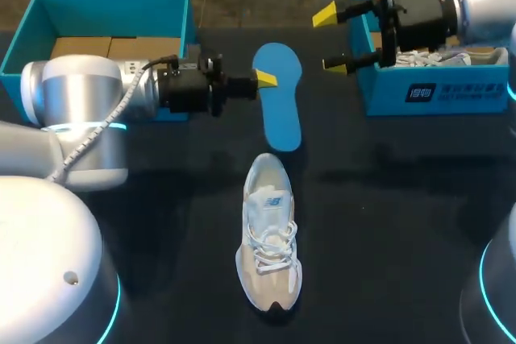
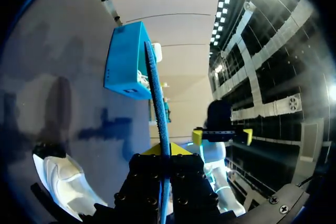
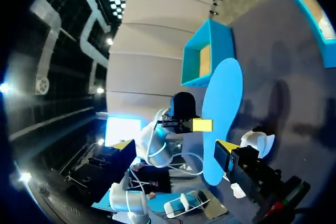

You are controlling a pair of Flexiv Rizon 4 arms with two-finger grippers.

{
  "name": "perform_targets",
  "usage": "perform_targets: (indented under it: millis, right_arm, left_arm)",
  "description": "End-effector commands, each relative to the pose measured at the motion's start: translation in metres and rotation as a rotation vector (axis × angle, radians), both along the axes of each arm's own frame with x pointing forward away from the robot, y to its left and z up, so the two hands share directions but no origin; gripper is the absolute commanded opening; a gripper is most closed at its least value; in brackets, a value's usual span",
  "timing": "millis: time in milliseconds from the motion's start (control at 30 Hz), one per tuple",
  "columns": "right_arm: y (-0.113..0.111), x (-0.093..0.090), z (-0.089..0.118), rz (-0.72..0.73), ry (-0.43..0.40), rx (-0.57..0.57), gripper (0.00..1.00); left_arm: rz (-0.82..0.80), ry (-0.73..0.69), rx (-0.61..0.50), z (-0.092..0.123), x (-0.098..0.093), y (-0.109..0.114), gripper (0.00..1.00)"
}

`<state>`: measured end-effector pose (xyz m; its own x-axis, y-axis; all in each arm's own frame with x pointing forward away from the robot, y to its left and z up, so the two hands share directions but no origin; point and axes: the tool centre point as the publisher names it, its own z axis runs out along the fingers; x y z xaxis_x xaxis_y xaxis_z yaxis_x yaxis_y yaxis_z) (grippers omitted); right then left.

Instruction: Take the shoe out of the shoebox, open the shoe tongue, remove and reinsert the insole, then place the shoe into the shoebox

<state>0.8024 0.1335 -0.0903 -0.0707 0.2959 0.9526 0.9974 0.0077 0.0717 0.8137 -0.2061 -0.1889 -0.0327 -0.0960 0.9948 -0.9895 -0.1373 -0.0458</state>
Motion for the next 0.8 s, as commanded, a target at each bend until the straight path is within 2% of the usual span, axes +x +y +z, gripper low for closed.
perform_targets:
  millis: [33,300,400,567,800]
  right_arm:
    - [0.006,0.002,0.027,0.009,0.033,-0.293,1.0]
    - [0.021,0.001,0.06,-0.011,0.08,-0.59,1.0]
    - [0.026,0.001,0.069,-0.027,0.133,-0.712,1.0]
    - [0.035,-0.004,0.082,-0.051,0.169,-0.882,1.0]
    - [0.049,-0.01,0.086,-0.057,0.159,-1.01,1.0]
  left_arm:
    - [0.008,0.01,-0.011,-0.006,0.006,-0.005,0.0]
    - [0.007,0.063,-0.015,-0.007,0.011,-0.004,0.0]
    - [0.007,0.063,-0.015,-0.007,0.011,-0.004,0.0]
    - [0.007,0.063,-0.015,-0.007,0.011,-0.004,0.0]
    - [0.007,0.063,-0.015,-0.007,0.011,-0.004,0.0]
